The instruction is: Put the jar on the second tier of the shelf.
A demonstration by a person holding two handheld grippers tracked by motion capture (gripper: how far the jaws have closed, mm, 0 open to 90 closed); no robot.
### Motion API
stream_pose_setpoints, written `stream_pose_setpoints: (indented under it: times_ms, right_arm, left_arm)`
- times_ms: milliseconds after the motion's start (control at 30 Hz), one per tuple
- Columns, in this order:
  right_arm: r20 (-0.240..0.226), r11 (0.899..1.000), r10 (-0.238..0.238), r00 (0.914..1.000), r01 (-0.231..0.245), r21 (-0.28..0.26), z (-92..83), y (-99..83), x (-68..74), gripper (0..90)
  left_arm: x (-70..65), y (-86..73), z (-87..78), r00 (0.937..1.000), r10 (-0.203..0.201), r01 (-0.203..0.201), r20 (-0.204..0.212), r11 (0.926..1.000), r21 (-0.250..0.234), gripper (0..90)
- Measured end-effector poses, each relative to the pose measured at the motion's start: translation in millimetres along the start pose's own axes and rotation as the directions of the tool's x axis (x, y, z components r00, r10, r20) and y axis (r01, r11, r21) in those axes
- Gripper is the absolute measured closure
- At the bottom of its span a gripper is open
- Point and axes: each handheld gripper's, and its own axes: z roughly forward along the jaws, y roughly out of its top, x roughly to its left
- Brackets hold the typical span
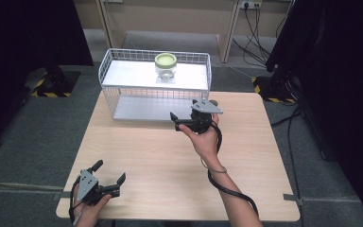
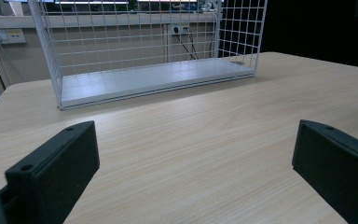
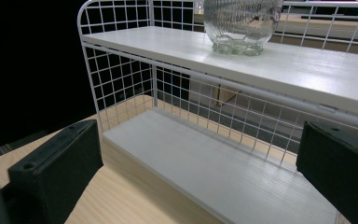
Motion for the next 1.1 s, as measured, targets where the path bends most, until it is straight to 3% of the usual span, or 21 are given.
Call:
stream_pose_setpoints:
  times_ms: [1100]
  right_arm:
    - [0.005, 0.998, -0.049, 0.9988, 0.049, 0.047, -62.7, -42.0, 0.4, 0.5]
  left_arm:
    - [-0.1, -0.1, -0.2, 1.0, 0.0, 0.0, -0.003, 1.0, -0.002, 0.2]
